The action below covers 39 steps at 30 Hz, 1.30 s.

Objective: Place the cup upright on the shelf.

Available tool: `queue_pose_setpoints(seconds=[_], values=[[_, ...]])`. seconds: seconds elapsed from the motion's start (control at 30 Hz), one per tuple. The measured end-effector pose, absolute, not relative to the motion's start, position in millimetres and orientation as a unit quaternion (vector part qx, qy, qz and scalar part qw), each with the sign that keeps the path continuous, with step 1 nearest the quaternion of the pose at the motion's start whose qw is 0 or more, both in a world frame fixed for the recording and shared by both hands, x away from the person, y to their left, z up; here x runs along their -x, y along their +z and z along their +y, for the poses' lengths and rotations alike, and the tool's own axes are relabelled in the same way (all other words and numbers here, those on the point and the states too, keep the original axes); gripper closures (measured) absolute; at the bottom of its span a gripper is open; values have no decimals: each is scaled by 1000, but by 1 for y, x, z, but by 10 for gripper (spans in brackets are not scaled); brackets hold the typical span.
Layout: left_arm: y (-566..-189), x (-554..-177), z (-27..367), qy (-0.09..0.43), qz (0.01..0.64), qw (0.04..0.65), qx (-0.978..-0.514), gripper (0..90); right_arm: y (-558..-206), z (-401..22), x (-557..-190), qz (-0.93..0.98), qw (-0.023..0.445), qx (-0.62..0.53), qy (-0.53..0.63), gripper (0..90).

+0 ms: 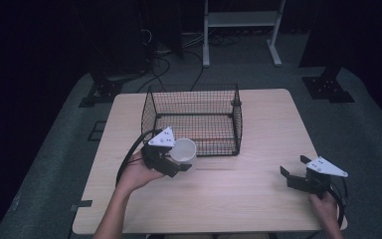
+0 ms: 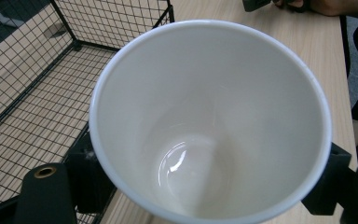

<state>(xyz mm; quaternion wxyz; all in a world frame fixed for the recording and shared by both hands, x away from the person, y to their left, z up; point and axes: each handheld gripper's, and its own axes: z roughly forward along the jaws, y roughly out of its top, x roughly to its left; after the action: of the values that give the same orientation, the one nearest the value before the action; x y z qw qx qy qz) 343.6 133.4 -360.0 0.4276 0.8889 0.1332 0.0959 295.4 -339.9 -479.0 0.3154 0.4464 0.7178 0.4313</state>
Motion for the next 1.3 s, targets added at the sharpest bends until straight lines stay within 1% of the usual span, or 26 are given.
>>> queue_pose_setpoints(seconds=[0.43, 1.3], values=[[-345, -354, 132, 98, 127, 427, -890, 211, -479, -341, -296, 716, 314, -449, 433, 131], [-319, -386, 117, 91, 111, 419, -897, 211, -479, -341, -296, 712, 313, -455, 434, 131]])
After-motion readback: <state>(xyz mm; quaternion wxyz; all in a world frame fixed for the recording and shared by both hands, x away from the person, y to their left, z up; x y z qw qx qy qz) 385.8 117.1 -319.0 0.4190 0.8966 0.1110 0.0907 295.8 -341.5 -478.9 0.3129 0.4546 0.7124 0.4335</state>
